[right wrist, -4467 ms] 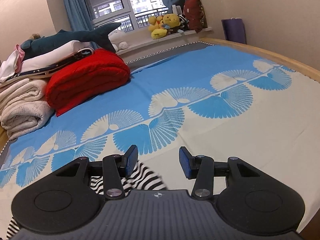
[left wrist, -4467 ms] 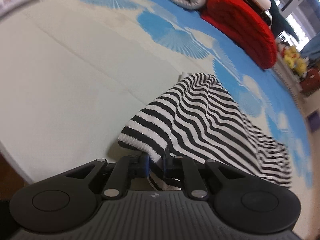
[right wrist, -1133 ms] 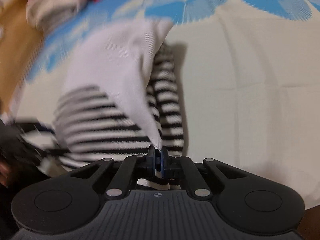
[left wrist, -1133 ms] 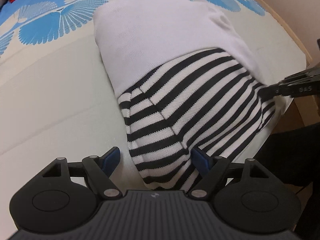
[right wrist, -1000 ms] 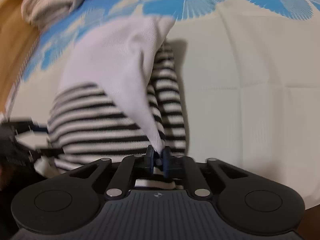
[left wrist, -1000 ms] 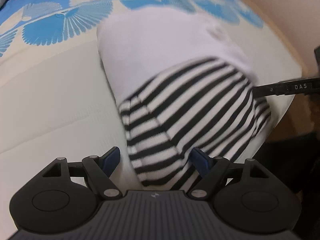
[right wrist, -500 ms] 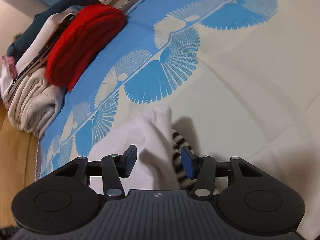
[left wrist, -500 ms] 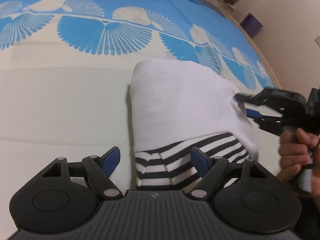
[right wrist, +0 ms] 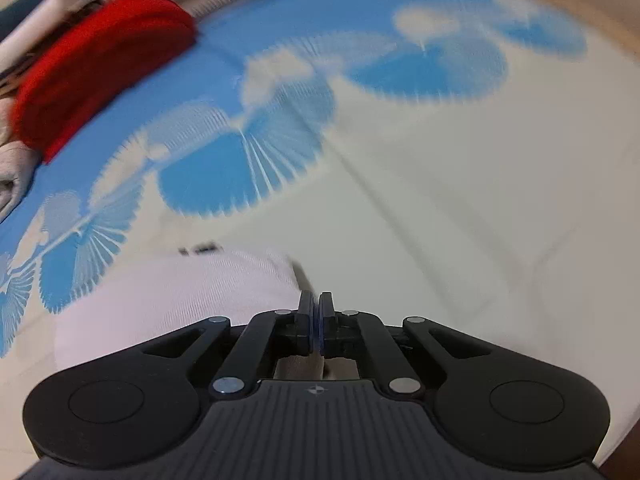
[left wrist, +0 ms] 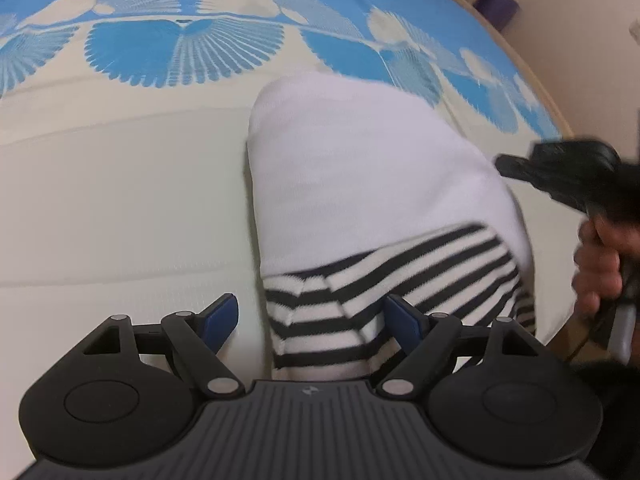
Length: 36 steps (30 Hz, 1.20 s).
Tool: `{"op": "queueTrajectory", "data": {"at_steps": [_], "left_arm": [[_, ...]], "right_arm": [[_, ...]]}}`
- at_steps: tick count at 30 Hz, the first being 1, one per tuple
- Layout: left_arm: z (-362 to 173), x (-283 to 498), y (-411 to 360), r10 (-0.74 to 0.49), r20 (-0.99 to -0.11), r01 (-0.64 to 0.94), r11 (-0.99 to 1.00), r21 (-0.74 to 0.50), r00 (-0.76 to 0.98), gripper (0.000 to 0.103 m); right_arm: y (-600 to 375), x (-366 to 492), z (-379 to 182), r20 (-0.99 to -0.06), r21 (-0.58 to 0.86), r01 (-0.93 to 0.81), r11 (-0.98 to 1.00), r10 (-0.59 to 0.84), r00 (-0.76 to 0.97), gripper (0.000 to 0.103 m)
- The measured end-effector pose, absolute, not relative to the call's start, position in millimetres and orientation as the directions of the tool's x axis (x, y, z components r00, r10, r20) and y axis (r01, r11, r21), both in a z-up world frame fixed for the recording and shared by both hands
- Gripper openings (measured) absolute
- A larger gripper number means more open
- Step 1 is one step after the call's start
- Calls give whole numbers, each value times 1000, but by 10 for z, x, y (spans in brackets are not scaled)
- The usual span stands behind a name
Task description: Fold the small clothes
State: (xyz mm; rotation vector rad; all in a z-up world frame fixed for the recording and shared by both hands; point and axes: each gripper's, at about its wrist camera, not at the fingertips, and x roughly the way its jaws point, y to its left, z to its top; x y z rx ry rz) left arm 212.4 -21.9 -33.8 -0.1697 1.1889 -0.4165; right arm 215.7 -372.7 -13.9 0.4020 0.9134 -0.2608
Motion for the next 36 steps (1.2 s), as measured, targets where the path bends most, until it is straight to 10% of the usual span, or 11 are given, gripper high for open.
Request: {"op": "queueTrajectory", "data": {"at_steps": [6, 13, 16, 20, 25, 36], "left_arm": [[-309, 2339, 40, -470, -811, 82, 877, -473, 349, 84], [-628, 2683, 55, -540, -789, -92, 805, -586, 294, 85], [-789, 2791, 6, -573, -771, -128, 773, -621, 279, 87], [-905, 2867, -52, -604, -747, -129, 747, -652, 276, 82], [-601, 2833, -134, -531, -759, 9, 821, -570, 377, 43], [102, 2815, 183, -334, -692, 92, 927, -362, 639, 50]], "right_arm": [[-3941, 1907, -45, -756, 430, 319, 845, 144, 638, 48], [-4008, 1820, -350, -844, 432, 291, 854, 269, 463, 44], [-3958, 1810, -326, -836, 429, 241, 871, 281, 472, 3], [-3913, 1808, -336, -843, 390, 238, 889, 241, 480, 2], [-3918, 1882, -324, -845, 388, 251, 887, 233, 482, 2], [-3550, 2221, -69, -733, 467, 182, 865, 264, 627, 2]]}}
